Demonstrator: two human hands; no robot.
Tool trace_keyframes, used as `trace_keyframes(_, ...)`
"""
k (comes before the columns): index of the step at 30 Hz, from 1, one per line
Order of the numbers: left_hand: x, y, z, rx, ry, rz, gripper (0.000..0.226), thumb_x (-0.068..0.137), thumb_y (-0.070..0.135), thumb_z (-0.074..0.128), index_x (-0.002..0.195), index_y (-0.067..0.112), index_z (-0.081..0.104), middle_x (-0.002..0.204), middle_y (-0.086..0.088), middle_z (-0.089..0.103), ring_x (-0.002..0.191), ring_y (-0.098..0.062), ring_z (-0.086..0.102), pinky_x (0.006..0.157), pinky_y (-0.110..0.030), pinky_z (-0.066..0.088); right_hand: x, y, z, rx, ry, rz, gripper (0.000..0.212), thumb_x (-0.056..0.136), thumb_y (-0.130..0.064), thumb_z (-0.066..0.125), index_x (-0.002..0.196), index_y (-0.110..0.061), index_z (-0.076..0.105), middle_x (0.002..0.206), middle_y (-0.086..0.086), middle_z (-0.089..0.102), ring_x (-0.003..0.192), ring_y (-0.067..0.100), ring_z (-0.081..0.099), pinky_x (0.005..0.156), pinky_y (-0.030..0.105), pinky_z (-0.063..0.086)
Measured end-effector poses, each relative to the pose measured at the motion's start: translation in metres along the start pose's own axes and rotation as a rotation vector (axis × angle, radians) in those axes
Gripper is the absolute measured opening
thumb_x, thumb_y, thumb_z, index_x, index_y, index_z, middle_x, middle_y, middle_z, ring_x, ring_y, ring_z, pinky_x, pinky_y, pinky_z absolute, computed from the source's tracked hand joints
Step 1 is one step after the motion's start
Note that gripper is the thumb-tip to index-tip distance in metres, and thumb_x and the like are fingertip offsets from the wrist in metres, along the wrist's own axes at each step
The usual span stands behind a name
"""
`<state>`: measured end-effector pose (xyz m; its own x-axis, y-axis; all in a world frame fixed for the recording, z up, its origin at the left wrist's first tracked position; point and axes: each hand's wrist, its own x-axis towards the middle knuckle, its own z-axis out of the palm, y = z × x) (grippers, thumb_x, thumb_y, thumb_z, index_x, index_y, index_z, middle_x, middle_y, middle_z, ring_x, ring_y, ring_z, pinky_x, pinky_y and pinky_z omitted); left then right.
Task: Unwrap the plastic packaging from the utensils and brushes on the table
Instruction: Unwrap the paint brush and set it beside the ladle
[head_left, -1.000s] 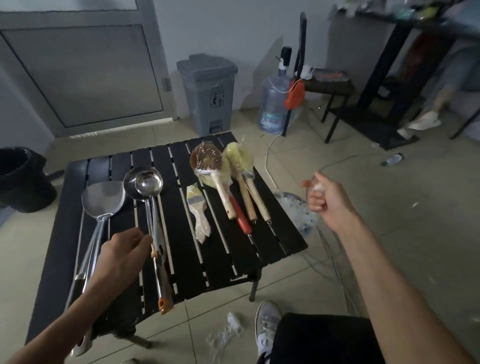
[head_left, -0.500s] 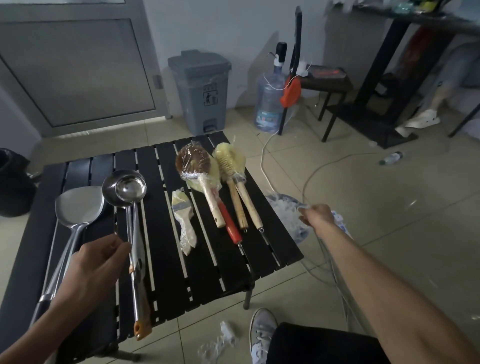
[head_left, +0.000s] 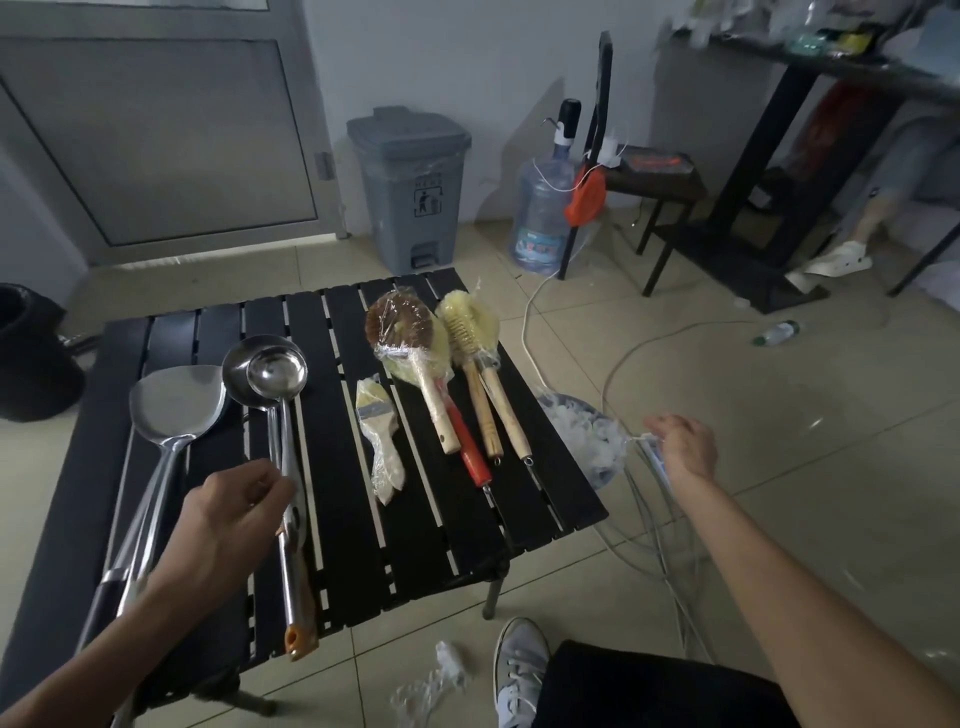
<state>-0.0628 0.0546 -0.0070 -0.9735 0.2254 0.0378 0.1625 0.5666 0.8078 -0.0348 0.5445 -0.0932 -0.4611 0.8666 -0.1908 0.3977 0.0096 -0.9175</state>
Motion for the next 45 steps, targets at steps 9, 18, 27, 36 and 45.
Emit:
trace_keyframes(9,0.002,0.015,0.013,-0.095,-0.033,-0.044,0.03,0.103,0.018,0.061,0.073,0.015,0.061,0.058,0.011,0.063,0.048,-0.002,0.055,0.046,-0.014,0.044,-0.125,-0.102,0.058,-0.166,-0.275,-0.672,0.01,0.095,-0.013,0.065,0.097,-0.017,0.074,0.089,-0.008,0.073,0.081,0.001,0.066,0.069,0.005,0.045)
trace_keyframes(18,0.003,0.012,0.021,-0.077,-0.117,-0.057,0.027,0.103,0.021,0.06,0.077,0.02,0.061,0.059,0.004,0.056,0.044,0.003,0.051,0.043,-0.011,0.037,-0.252,-0.083,0.14,-1.008,-0.466,-0.934,0.048,0.095,-0.064,0.058,0.096,-0.016,0.064,0.083,0.001,0.068,0.071,0.017,0.068,0.058,0.031,0.054)
trace_keyframes(27,-0.002,0.001,0.011,-0.121,-0.21,-0.086,0.026,0.107,0.025,0.053,0.085,0.017,0.066,0.072,0.0,0.066,0.053,0.001,0.059,0.05,-0.011,0.044,-0.267,-0.086,0.152,-0.908,-0.664,-0.728,0.031,0.098,-0.036,0.05,0.091,-0.007,0.058,0.086,0.009,0.059,0.075,0.026,0.056,0.062,0.034,0.04)
trace_keyframes(36,0.006,0.003,-0.014,-0.743,-0.052,-0.18,0.038,0.107,0.033,0.057,0.115,-0.003,0.071,0.105,-0.015,0.079,0.093,-0.024,0.077,0.077,-0.031,0.06,-0.336,-0.091,0.121,-0.509,-0.86,-0.954,0.031,0.103,-0.049,0.054,0.114,-0.02,0.05,0.071,-0.004,0.066,0.05,0.011,0.064,0.043,0.026,0.051)
trace_keyframes(45,-0.011,-0.002,-0.018,-0.732,-0.211,-0.051,0.029,0.108,0.024,0.059,0.126,0.002,0.062,0.109,-0.02,0.075,0.097,-0.034,0.075,0.081,-0.041,0.061,-0.316,-0.115,0.128,-0.083,-0.665,-0.845,0.029,0.096,-0.046,0.068,0.113,-0.022,0.062,0.073,-0.007,0.066,0.07,0.0,0.065,0.056,0.012,0.049)
